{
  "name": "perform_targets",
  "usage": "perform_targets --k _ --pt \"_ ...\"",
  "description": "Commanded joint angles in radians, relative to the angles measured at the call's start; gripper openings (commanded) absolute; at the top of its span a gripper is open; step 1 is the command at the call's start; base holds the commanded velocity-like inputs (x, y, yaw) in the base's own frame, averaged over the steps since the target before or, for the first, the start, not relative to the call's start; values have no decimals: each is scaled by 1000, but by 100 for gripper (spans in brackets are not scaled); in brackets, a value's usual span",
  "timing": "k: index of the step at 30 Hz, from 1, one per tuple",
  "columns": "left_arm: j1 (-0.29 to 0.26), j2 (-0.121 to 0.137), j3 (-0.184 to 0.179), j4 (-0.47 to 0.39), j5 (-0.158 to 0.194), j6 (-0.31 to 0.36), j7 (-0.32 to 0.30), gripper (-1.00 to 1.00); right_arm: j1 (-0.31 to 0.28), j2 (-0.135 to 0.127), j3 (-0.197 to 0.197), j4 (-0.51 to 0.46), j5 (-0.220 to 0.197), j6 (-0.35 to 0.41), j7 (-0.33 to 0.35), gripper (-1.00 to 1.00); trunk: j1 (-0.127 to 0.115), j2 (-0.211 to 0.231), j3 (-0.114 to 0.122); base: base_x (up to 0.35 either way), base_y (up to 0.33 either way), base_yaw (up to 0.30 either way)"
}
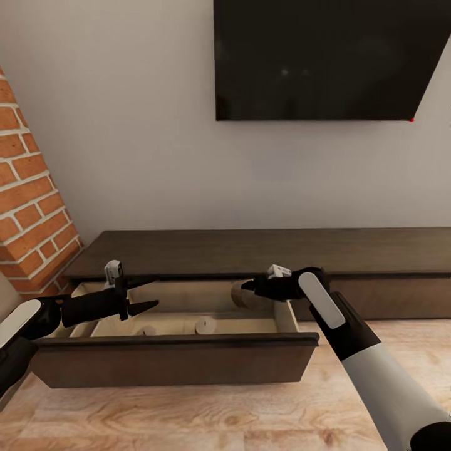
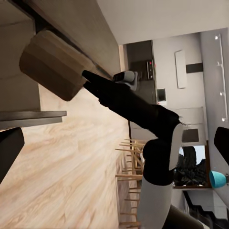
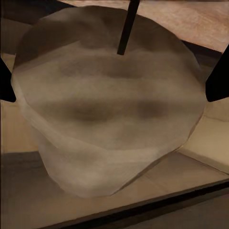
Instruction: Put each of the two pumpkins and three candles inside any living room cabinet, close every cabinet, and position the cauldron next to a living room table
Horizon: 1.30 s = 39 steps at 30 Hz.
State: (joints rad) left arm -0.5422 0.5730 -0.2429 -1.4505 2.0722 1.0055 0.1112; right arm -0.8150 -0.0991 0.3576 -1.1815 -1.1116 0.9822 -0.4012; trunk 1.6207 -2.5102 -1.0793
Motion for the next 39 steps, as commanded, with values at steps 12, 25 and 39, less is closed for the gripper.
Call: perform_targets --k 12,25,39 --pt "0 1 -4 -21 13 1 9 100 -1 3 1 150 -8 -11 -32 -100 0 0 -1 20 -13 0" --pt "1 -1 -7 -35 34 1 8 100 -3 6 4 181 -1 -40 -110 -100 4 -3 -40 0 0 0" --pt "1 -1 -9 -36 34 1 8 100 -5 10 7 188 77 -153 -111 -100 5 -3 -43 0 0 0"
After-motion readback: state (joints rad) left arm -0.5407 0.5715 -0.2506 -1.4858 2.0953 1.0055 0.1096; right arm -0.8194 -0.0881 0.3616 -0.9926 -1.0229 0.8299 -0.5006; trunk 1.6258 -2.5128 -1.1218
